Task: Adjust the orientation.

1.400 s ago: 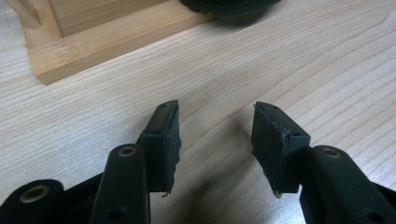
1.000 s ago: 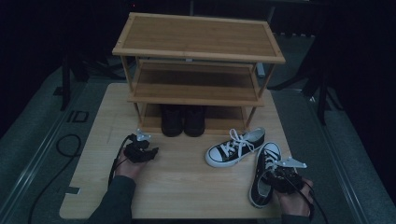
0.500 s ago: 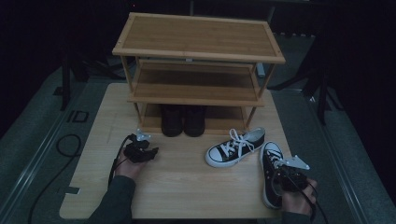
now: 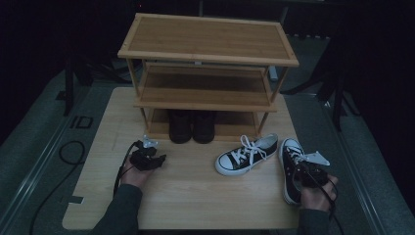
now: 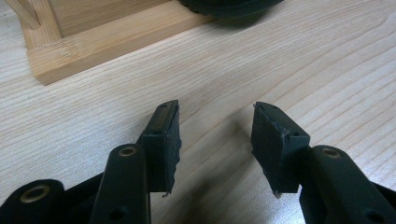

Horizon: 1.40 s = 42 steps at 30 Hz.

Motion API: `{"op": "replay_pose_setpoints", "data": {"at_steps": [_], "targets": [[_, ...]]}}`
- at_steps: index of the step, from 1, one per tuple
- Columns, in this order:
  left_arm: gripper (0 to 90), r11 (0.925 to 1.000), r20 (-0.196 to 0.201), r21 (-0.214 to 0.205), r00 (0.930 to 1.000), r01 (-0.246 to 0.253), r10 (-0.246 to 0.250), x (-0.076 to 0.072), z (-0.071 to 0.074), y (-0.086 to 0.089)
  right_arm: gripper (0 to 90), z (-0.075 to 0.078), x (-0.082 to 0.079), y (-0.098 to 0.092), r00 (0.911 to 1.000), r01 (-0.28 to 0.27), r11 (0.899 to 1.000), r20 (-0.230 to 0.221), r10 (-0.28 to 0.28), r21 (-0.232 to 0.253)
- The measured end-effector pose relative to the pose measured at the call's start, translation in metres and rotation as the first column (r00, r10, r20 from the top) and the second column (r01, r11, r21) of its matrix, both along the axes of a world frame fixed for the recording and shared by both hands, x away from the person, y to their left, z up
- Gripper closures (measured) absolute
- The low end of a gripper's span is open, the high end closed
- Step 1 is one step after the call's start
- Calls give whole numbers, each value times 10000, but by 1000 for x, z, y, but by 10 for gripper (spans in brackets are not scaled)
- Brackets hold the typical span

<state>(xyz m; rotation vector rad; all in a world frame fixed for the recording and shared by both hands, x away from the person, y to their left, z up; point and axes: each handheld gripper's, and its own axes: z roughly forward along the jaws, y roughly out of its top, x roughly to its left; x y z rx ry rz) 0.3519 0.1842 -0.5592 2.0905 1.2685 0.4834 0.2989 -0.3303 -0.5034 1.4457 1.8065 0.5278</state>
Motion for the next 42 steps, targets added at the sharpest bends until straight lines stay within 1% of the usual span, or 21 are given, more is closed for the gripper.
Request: {"op": "replay_pose_setpoints", "data": {"at_steps": [3, 8, 10, 12, 14, 15, 16, 17, 19, 22, 23, 25, 28, 30, 32, 34, 37, 38, 40, 42], "targets": [[521, 10000, 1, 9, 10000, 3, -3, 0, 0, 0, 814, 1, 10, 1, 9999, -51, 9999, 134, 53, -107], [521, 10000, 7, 18, 10000, -1, 1, 0, 0, 0, 813, 1, 26, 0, 9996, -136, 9997, 229, 140, -183], [521, 10000, 4, -3, 10000, -1, 1, 0, 0, 0, 813, -1, 31, 2, 9997, -148, 9998, 181, 150, -143], [521, 10000, -1, -12, 10000, 4, -4, 0, 0, 0, 812, -4, 33, 4, 9998, -145, 9997, 117, 147, -221], [521, 10000, -6, -19, 10000, 12, -12, 0, 0, 0, 810, -6, 34, 3, 9999, -115, 9997, -35, 114, -204], [521, 10000, -9, -21, 10000, 15, -15, 0, 0, 0, 807, -8, 35, 3, 9997, -153, 9999, -196, 152, -71], [521, 10000, -4, -5, 10000, 10, -10, 0, 0, 0, 803, -10, 35, 2, 9994, -153, 9999, -306, 151, -44], [521, 10000, 4, -3, 10000, 3, -3, 0, 0, 0, 793, -10, 35, 1, 9991, -240, 9996, -353, 245, 135], [521, 10000, 4, 4, 10000, -2, 2, 0, 0, 0, 759, -9, 34, -1, 9980, -312, 9993, -539, 321, 187], [521, 10000, 3, 6, 10000, -6, 6, 0, 0, 0, 620, -3, 31, -4, 9954, -527, 9977, -773, 560, 432], [521, 10000, -3, -4, 10000, -10, 10, 0, 0, 0, 586, -1, 28, -4, 9951, -573, 9972, -778, 610, 481], [520, 10000, 0, -5, 10000, -8, 8, 0, 0, 0, 549, 4, 23, -4, 9948, -663, 9965, -735, 699, 503], [520, 10000, 0, 1, 10000, -6, 6, 0, 0, 0, 527, 13, 14, -4, 9940, -855, 9953, -647, 884, 457], [520, 10000, 3, 3, 10000, -7, 7, 0, 0, 0, 517, 20, 10, -4, 9938, -942, 9939, -544, 974, 582], [520, 10000, 2, -2, 10000, -10, 10, 0, 0, 0, 504, 27, 5, -3, 9928, -1128, 9909, -316, 1154, 740], [520, 10000, 8, 10, 10000, -11, 11, 0, 0, 0, 504, 34, 2, 0, 9913, -1286, 9890, -183, 1302, 736], [520, 10000, 5, 2, 10000, -8, 8, 0, 0, 0, 504, 41, 2, 6, 9875, -1570, 9851, -22, 1575, 702], [519, 10000, 1, -16, 10000, -12, 12, 0, 0, 0, 505, 42, 4, 8, 9852, -1712, 9824, 34, 1714, 754], [519, 10000, -6, -24, 10000, 3, -3, 0, 0, 0, 516, 43, 7, 12, 9822, -1880, 9784, 143, 1874, 855], [520, 10000, -8, -34, 10000, 5, -5, 0, 0, 0, 529, 43, 12, 16, 9790, -2037, 9747, 134, 2033, 925]]}}
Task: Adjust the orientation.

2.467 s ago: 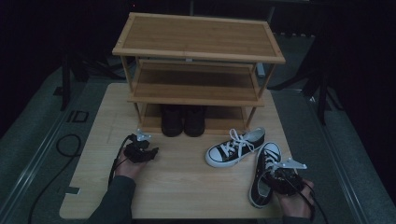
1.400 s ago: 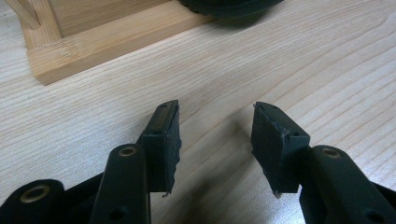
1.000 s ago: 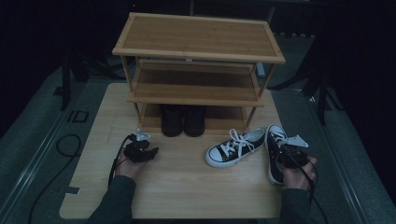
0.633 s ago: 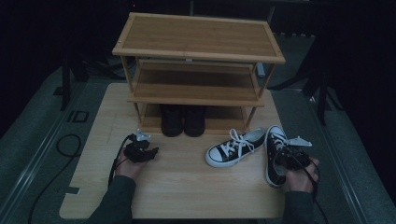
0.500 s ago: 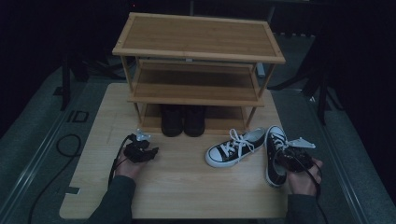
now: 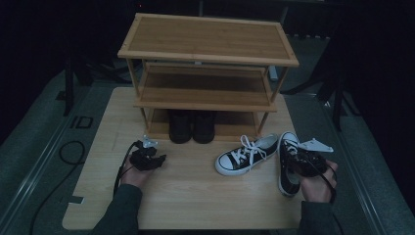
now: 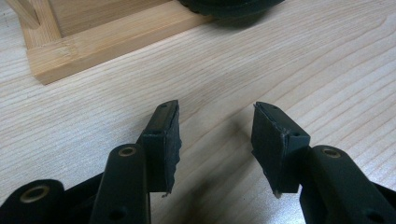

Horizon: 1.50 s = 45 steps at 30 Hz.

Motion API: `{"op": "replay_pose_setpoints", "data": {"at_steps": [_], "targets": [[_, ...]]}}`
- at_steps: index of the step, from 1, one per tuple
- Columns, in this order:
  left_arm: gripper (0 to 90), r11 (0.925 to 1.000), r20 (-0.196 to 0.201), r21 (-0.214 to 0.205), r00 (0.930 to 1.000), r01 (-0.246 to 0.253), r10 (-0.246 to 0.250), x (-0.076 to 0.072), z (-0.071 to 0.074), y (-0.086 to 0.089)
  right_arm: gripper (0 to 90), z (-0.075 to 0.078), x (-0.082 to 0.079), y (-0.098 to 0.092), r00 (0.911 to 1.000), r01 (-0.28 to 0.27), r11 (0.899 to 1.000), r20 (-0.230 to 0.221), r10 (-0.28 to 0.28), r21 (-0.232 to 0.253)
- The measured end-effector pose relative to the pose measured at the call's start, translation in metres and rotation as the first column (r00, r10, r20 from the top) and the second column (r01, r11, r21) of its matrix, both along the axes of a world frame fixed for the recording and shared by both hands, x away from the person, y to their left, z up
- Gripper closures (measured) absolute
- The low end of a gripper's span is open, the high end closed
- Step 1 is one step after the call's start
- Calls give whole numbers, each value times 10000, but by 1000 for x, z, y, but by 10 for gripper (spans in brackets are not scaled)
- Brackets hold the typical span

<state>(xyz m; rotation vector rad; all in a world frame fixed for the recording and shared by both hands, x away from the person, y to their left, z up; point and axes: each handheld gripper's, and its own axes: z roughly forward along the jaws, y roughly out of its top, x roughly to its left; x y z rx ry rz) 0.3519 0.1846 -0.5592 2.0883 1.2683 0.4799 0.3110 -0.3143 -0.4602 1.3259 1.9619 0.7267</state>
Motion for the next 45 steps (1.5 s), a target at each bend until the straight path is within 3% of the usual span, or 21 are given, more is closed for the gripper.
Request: {"op": "replay_pose_setpoints", "data": {"at_steps": [6, 12, 17, 23, 30, 41, 45], "targets": [[520, 10000, 0, -17, 10000, 5, -5, 0, 0, 0, 585, 3, 8, 13, 9972, -707, 9973, 255, 702, 179], [520, 10000, -2, -23, 10000, 2, -2, 0, 0, 0, 696, -2, 23, 27, 9900, -1406, 9900, -43, 1407, 125], [520, 10000, -2, -43, 10000, 4, -4, 0, 0, 1, 669, -10, 33, 39, 9745, -2197, 9751, -408, 2208, 301], [520, 10000, 0, -51, 10000, 1, -1, 0, 0, 1, 599, -18, 42, 47, 9579, -2771, 9598, -649, 2796, 453], [520, 10000, -15, -39, 10000, 5, -5, 0, 0, 1, 541, -24, 51, 53, 9447, -3121, 9470, -810, 3178, 759], [519, 10000, -6, -59, 10000, -16, 16, 0, 0, 0, 549, -31, 67, 55, 9054, -3827, 9156, -1471, 3982, 1229], [519, 10000, -9, -60, 10000, -16, 16, 0, 0, 0, 542, -33, 68, 55, 8973, -3999, 9100, -1557, 4130, 1092]]}}
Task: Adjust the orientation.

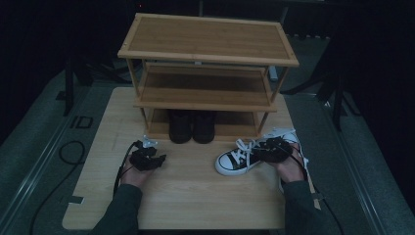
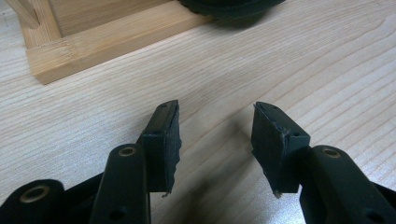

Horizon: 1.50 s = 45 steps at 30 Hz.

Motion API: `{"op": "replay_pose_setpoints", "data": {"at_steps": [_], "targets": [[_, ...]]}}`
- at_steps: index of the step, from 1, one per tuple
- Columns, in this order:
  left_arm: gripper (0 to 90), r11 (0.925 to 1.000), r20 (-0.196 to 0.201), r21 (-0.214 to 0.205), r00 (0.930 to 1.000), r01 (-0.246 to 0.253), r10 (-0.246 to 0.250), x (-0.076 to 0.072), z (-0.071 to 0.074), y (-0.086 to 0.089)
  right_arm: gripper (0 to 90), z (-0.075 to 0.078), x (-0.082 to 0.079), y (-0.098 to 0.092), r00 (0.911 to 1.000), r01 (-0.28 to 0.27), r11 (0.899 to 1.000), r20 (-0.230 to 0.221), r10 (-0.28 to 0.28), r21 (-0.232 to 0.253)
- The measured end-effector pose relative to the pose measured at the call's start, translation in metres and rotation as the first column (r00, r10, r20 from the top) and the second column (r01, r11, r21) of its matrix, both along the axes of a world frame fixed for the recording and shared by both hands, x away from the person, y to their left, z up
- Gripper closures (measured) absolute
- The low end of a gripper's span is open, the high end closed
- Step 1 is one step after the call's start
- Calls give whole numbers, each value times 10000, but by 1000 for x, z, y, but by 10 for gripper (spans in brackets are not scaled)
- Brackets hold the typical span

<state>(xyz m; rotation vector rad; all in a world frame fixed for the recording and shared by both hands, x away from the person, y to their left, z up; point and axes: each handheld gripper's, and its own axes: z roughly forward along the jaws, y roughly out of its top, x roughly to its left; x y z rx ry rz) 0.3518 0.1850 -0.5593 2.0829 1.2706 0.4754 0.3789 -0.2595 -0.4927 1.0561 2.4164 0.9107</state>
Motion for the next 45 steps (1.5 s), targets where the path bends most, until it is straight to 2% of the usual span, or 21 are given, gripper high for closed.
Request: {"op": "replay_pose_setpoints", "data": {"at_steps": [7, 10, 13, 18, 21, 27, 31, 33, 37, 43, 45], "targets": [[520, 10000, 3, -5, 10000, -7, 7, 0, 0, 0, 459, -1, 5, -2, 9991, -360, 9993, 221, 362, -101], [519, 10000, 9, 7, 10000, -4, 4, 0, 0, 0, 448, -4, 10, -4, 9988, -487, 9988, 69, 488, -86], [519, 10000, 9, 2, 10000, -6, 6, 0, 0, 0, 531, -6, 10, -4, 9982, -567, 9983, -170, 569, 93], [519, 10000, 12, 17, 10000, -8, 8, 0, 0, 0, 726, -6, 4, -1, 9984, -561, 9982, 21, 561, -200], [519, 10000, 7, 3, 10000, -14, 14, 0, 0, 0, 821, -6, 0, 0, 9981, -600, 9980, 157, 603, -201], [519, 10000, 30, 5, 10000, -3, 3, 0, 0, -1, 849, -4, -6, 3, 9957, -686, 9970, 593, 706, -347], [519, 10000, 32, 6, 10000, -4, 4, 0, 0, -1, 857, 3, -12, 5, 9922, -983, 9949, 795, 964, 210], [519, 10000, 56, 34, 10000, -10, 10, 0, 0, -1, 858, 6, -15, 10, 9894, -1175, 9930, 875, 1161, 117], [519, 10000, 32, 16, 10000, 4, -4, 0, 0, -1, 858, 11, -23, 13, 9881, -1313, 9910, 838, 1287, 268], [519, 10000, 77, 35, 10000, 0, 0, 0, -1, -1, 858, 18, -39, 21, 9864, -1388, 9902, 907, 1371, 125], [519, 10000, 78, 38, 10000, 0, 0, 0, -1, -1, 858, 18, -43, 23, 9870, -1405, 9900, 801, 1392, 107]]}}
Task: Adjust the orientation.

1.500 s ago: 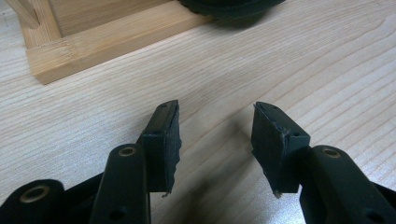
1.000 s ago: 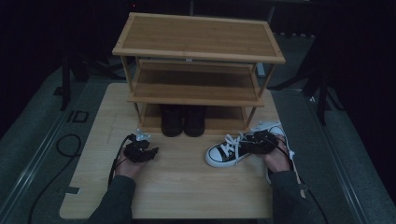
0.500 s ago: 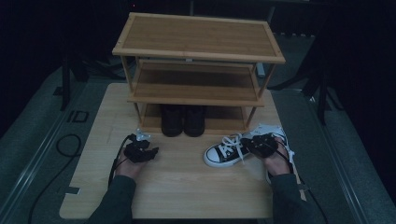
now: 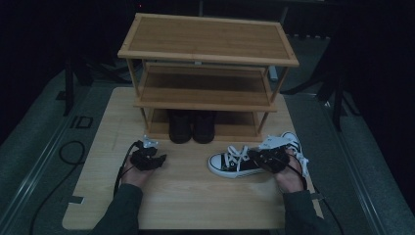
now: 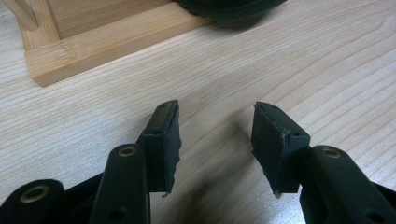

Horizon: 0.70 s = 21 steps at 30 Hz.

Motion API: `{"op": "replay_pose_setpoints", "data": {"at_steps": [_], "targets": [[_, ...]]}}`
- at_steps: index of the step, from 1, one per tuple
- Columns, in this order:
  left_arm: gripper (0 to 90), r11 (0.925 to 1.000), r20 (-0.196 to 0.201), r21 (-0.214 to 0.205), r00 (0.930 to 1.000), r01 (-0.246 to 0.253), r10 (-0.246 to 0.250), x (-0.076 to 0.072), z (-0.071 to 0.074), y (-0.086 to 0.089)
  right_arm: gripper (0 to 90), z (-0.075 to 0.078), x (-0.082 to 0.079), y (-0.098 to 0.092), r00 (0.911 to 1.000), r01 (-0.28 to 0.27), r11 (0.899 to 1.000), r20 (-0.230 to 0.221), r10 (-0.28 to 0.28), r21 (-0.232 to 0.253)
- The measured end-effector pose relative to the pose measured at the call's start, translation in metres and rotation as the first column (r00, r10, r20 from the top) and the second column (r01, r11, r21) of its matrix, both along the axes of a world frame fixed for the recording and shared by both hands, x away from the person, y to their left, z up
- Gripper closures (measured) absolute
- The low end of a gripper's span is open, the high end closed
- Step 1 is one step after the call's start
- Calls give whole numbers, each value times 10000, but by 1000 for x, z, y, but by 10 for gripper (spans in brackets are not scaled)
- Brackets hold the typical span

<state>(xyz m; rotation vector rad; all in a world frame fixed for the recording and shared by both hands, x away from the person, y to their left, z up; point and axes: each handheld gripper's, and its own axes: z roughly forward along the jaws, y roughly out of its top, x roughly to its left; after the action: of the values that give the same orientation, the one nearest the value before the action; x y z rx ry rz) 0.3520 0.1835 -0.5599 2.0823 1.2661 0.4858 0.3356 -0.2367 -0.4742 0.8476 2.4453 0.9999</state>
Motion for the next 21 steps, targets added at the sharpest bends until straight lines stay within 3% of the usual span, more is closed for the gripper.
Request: {"op": "replay_pose_setpoints", "data": {"at_steps": [13, 21], "targets": [[518, 10000, 6, 3, 10000, 7, -7, 0, 0, 0, 857, -4, -33, 6, 9929, -1073, 9942, -511, 1073, 43], [517, 10000, 16, -7, 10000, -4, 4, 0, 0, -1, 852, -17, -44, -2, 9907, -1146, 9931, -715, 1160, 229]]}}
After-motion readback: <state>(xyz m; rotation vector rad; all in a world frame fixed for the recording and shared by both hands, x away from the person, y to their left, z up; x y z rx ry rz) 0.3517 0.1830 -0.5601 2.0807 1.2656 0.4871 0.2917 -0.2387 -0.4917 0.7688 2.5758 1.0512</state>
